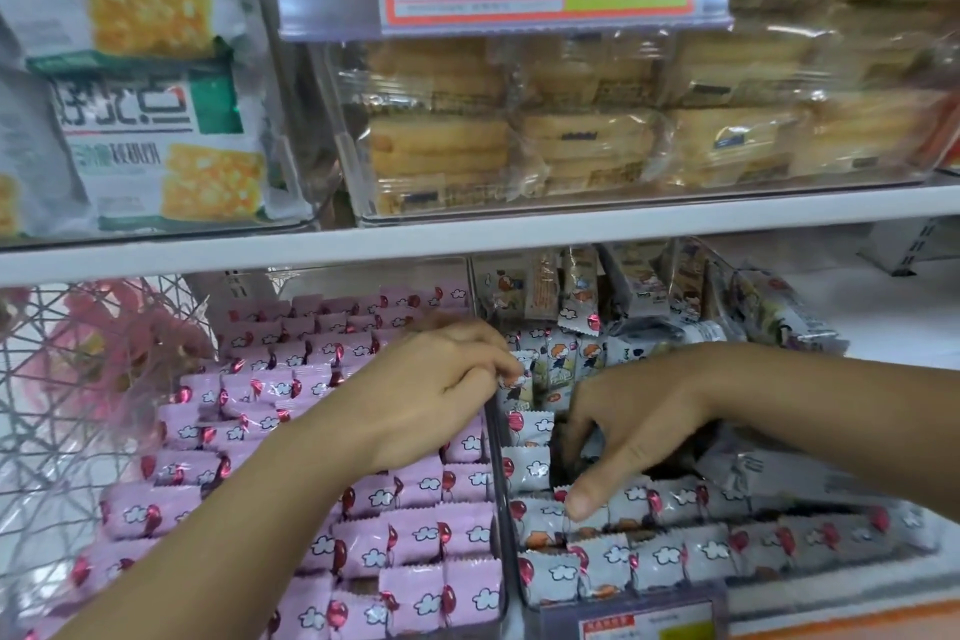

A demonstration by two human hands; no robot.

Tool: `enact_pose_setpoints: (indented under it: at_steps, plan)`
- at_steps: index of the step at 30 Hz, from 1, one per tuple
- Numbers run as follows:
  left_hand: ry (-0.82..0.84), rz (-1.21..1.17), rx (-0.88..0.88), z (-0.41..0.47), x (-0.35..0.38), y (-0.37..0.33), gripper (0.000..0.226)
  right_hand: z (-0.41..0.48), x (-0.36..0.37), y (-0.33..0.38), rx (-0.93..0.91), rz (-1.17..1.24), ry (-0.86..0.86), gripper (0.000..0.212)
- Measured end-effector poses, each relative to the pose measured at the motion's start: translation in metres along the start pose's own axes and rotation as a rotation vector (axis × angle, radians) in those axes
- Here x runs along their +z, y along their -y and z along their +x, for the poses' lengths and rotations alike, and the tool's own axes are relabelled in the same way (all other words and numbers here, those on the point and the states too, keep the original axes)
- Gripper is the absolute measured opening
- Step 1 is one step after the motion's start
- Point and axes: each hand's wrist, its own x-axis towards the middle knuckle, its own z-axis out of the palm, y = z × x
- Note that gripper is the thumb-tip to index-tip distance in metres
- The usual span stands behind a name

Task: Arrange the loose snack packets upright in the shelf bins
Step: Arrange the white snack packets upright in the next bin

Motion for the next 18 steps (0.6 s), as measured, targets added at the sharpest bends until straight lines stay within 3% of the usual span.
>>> enact_pose_setpoints:
  at_steps: [3,6,13,16,18]
  plan:
    - [-0.006,0.001,0.011,0.001,0.0,-0.001,0.052,0.007,0.002,-0.006,-0.108,0.021,-0.177,0.074]
    - [-0.004,0.008,0.003,0.002,-0.001,-0.002,0.052,0.01,0.002,0.0,-0.025,-0.041,-0.07,0.091]
    - [0.009,0.02,-0.007,0.001,-0.003,-0.006,0.052,0.015,-0.003,0.009,0.107,-0.12,0.194,0.079]
    - [0.007,0.023,-0.009,0.0,-0.003,-0.006,0.052,0.02,-0.004,0.008,0.117,-0.161,0.205,0.056]
    - [0.005,0.031,-0.005,0.0,-0.002,-0.005,0.053,0.018,-0.003,0.01,0.09,-0.158,0.199,0.063]
